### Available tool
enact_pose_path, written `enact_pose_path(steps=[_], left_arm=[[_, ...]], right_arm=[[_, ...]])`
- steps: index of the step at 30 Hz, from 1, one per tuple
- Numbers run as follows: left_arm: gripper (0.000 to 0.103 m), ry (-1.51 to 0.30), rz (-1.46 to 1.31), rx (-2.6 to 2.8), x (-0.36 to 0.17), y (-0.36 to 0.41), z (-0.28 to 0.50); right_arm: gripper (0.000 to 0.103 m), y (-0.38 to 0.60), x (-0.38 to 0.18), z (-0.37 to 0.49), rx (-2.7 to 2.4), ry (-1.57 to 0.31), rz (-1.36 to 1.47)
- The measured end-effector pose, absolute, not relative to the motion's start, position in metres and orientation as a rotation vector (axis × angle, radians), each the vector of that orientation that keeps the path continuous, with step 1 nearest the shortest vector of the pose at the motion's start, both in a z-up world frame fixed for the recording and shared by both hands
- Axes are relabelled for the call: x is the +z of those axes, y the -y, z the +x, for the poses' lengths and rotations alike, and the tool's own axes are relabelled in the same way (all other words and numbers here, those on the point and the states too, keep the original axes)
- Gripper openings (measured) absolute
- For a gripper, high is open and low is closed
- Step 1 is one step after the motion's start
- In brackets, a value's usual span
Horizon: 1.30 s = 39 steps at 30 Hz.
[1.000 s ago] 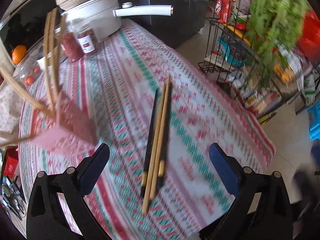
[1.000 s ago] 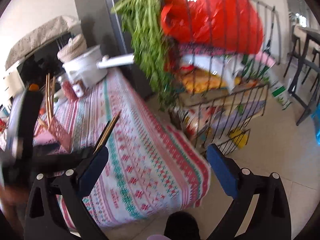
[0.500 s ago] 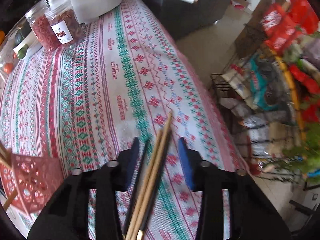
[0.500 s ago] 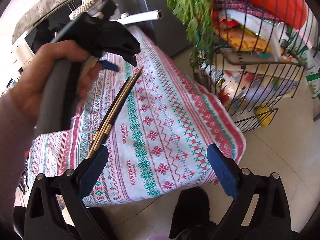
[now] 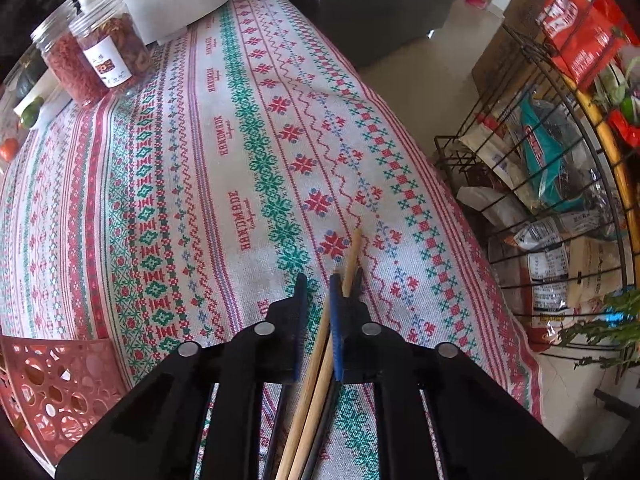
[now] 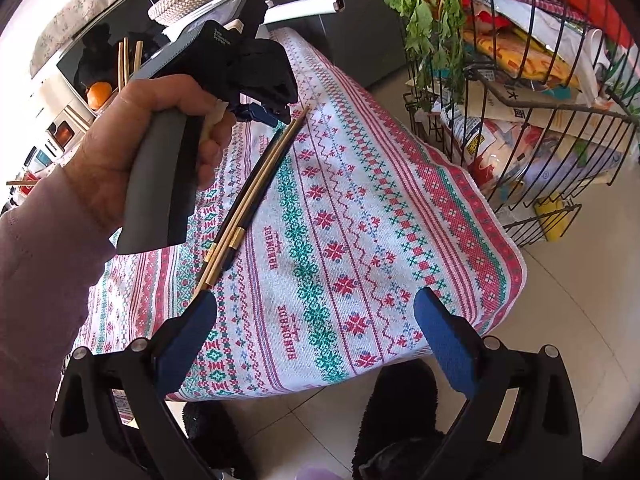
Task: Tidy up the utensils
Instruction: 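Grasp a bamboo chopstick with the left tool while the right tool grasps another, then carry the held chopsticks with both tools up over the pink basket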
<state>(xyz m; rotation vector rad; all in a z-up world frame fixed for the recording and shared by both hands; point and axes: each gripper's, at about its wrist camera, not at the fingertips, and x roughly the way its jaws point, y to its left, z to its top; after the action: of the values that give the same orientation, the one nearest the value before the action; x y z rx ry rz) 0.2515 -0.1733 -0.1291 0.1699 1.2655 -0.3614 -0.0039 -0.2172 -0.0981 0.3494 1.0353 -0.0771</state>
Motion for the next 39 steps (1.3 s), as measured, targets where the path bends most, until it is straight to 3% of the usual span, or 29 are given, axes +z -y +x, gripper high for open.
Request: enact_pose_path(steps=[8, 16, 22, 31, 37, 39], left_arm=[[0.003, -1.283, 0.21, -0.388, -0.137, 0.181, 0.25], [0.005, -1.258, 0.336, -0.369, -0.147, 0.204, 0.248], [0.004, -1.211, 0.195, -0.313, -0.147, 0.176, 0.238], [0.003, -0.924, 0.103, -0.429, -0.057, 0.085, 0.141], [0.003, -0.796, 0.025, -0.414, -0.024, 0.015, 0.076], [0.003, -0.777, 0.008, -0.396, -0.02, -0.001, 0.059]], right_arm=[[0.096, 0.218, -0.102, -0.001, -0.092, -1.052, 0.353], [0.096, 0.22, -0.105, 0.002, -0.115, -1.06, 0.341], [0.096, 0.221, -0.111, 0.004, -0.163, -1.075, 0.326], [0.096, 0.208, -0.108, 0.024, -0.235, -1.044, 0.199], [0.096, 0.192, -0.091, 0.107, -0.165, -1.061, 0.213], [0.089, 0.192, -0.091, 0.139, -0.145, -1.071, 0.288]])
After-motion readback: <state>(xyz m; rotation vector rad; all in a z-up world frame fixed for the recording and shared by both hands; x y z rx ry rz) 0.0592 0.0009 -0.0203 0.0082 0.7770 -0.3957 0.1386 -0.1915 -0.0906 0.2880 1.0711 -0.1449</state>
